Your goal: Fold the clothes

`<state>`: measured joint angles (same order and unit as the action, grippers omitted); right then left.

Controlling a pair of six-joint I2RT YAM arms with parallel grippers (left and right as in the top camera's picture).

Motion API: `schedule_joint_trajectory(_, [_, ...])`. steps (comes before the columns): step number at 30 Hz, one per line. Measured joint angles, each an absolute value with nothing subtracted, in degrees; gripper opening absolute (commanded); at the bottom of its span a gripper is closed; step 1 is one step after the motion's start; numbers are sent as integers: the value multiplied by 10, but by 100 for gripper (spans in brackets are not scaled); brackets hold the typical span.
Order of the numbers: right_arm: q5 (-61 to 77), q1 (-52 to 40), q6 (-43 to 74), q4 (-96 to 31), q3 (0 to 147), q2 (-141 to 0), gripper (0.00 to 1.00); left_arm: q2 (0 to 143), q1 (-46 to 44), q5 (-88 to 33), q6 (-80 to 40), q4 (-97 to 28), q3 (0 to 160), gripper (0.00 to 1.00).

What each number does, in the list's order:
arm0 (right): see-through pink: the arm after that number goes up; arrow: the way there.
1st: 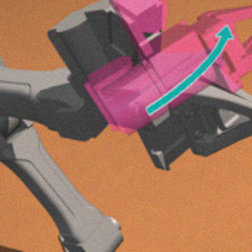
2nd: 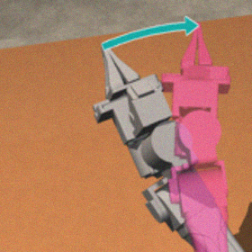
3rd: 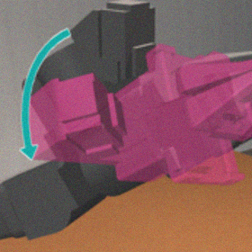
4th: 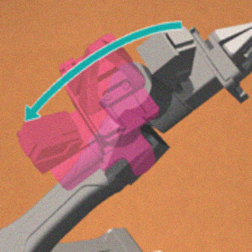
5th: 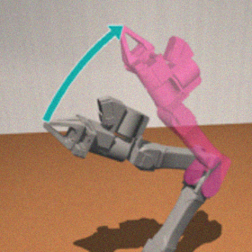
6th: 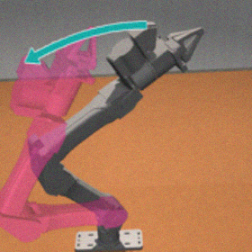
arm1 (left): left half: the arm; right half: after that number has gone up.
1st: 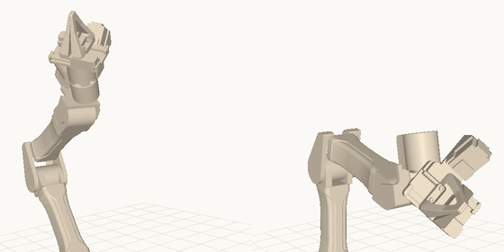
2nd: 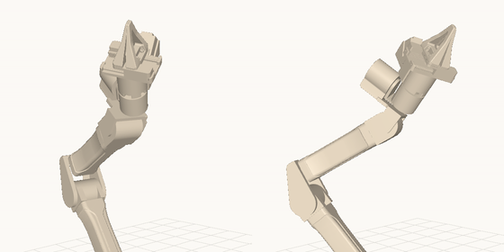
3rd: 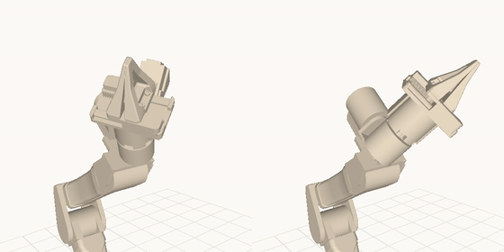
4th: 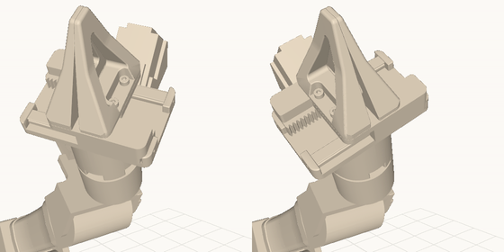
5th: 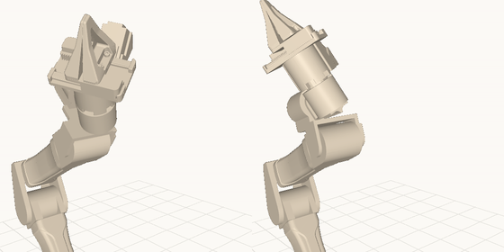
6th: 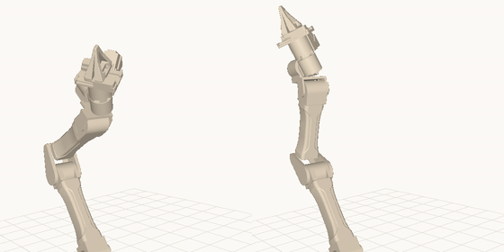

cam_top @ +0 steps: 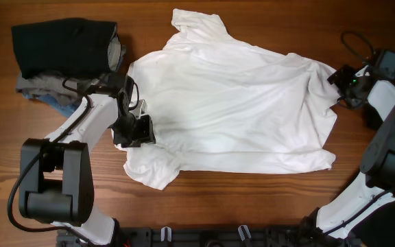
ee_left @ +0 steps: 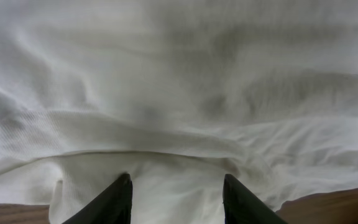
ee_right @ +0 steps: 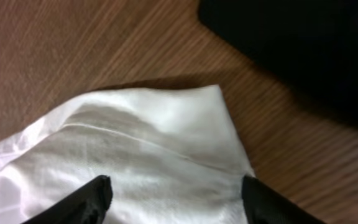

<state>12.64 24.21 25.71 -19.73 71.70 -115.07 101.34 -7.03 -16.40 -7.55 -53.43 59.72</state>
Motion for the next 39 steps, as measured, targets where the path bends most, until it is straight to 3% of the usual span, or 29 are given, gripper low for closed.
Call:
schedule_joint_trajectory(3, [179, 272, 223, -213, 717, -1151, 70, 1013, -70, -164, -76, -535, 597, 47])
schedule_joint_trajectory(5, [190, 281, 214, -218, 717, -1151, 54, 1013, -70, -164, -76, -535, 597, 47])
schedule_joint_trajectory(6, [193, 283, 209, -221, 717, -1151, 52, 1013, -70, -164, -76, -533, 597, 47])
schedule_joint_trajectory(7, [192, 284, 204, -223, 717, -1152, 64, 1013, -70, -164, -76, -532, 597, 47])
schedule_joint_trajectory(11, [231, 288, 177, -223, 717, -1153, 65, 1013, -70, -164, -76, -530, 597, 47])
schedule_joint_trajectory(14, [264, 305, 139, -231, 717, -1148, 73, 1013, -70, -164, -76, -531, 597, 48])
schedule_joint_trajectory(18, [254, 348, 142, -259, 717, -1131, 72, 1013, -70, -164, -76, -530, 597, 48])
schedule_joint_trajectory(22, [231, 334, 158, -257, 716, -1132, 51, 1013, -70, -164, -76, -530, 597, 48])
schedule_joint_trajectory(23, [230, 326, 162, -256, 716, -1133, 40, 1013, -70, -164, -76, -529, 597, 48])
schedule_joint_trajectory(24, [228, 316, 163, -248, 716, -1136, 11, 1013, -70, -164, -76, -528, 597, 48])
schedule_joint_trajectory(25, [225, 307, 166, -237, 716, -1139, 4, 1013, -70, -164, -76, -528, 597, 48])
schedule_joint_trajectory(36, [284, 332, 208, -35, 788, -1095, 4, 1013, -70, -164, -76, -523, 597, 48])
schedule_joint_trajectory(37, [288, 332, 212, -28, 795, -1082, 12, 1013, -70, -164, -76, -522, 597, 48])
schedule_joint_trajectory(38, [292, 331, 215, -30, 801, -1072, 33, 1013, -70, -164, -76, -521, 597, 48])
schedule_joint_trajectory(39, [294, 331, 220, -58, 807, -1064, 44, 1013, -70, -164, -76, -520, 597, 48])
